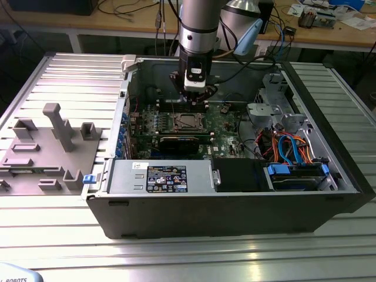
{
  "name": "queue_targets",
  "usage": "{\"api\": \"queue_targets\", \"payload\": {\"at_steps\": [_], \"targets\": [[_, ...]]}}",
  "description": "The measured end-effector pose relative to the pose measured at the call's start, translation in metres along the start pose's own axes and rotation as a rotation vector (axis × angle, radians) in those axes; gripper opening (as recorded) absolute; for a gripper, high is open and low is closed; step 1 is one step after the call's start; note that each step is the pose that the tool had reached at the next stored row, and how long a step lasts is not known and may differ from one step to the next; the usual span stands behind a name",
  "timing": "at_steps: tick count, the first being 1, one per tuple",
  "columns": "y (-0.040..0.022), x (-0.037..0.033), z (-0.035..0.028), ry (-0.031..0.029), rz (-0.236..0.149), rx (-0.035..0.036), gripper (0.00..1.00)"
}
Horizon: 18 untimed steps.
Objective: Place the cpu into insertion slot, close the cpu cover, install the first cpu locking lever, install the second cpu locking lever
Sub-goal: 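Install the first cpu locking lever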
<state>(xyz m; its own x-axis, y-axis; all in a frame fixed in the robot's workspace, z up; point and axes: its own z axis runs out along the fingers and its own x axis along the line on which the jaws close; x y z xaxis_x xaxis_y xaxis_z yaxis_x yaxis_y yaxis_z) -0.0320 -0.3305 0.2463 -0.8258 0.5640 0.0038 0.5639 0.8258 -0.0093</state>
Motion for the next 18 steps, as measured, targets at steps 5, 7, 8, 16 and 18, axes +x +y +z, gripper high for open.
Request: {"api": "queue_targets", "payload": {"at_steps": [5,7,8,16,18], "targets": [[0.0,0.0,0.0,-0.0002,-0.008,0.0,0.11],[0.0,0.0,0.0,-0.0001,-0.012,0.0,0.11],[0.0,0.0,0.0,-0.0002,-0.014,0.0,0.11],[0.0,0.0,0.0,-0.0002,-0.027,0.0001,0.11],[0.0,0.0,0.0,-0.0004,-0.042,0.0002,0.11]]}}
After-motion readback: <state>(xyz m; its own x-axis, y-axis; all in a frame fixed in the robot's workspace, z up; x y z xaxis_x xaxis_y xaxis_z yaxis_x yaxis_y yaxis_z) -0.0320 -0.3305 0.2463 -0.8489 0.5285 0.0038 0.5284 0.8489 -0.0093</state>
